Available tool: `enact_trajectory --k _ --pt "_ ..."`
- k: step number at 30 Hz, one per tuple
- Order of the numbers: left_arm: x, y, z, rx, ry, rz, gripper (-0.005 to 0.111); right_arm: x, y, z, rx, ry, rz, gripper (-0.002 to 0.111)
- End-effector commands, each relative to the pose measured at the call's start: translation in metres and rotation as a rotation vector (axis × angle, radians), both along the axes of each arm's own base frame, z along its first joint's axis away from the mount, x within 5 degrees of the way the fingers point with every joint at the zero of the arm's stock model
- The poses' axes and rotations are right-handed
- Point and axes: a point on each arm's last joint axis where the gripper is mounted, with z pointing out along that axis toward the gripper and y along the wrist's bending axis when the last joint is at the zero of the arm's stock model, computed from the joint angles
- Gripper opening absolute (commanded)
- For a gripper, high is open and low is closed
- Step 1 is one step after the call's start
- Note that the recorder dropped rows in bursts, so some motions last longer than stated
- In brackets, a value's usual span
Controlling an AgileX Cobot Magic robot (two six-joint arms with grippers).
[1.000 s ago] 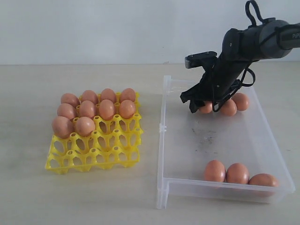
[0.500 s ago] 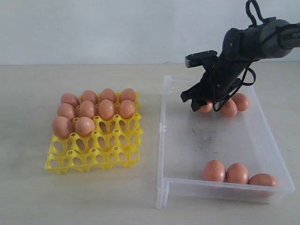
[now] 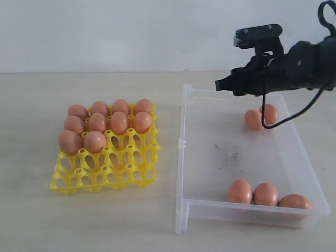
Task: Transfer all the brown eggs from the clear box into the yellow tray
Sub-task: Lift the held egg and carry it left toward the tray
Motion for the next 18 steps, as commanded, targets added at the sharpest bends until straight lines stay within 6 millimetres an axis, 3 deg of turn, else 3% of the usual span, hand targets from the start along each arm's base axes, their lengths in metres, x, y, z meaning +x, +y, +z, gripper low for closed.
enact_trajectory --k 1,6,11,18 --pt "0.000 0.000 0.000 -0.005 -0.013 0.006 0.004 -0.022 0.011 0.017 0.015 -0.218 0.025 0.000" --pt "0.000 0.000 0.000 -0.005 -0.013 0.006 0.004 -0.043 0.046 0.025 0.126 -0.396 0.193 0.000" --pt "0.000 0.000 0.000 -0.005 -0.013 0.006 0.004 -0.068 0.078 0.032 0.325 -0.549 0.581 0.000" --pt "0.000 0.000 0.000 -0.005 -0.013 0.006 0.004 -0.074 0.105 0.013 0.472 -0.466 0.910 0.000"
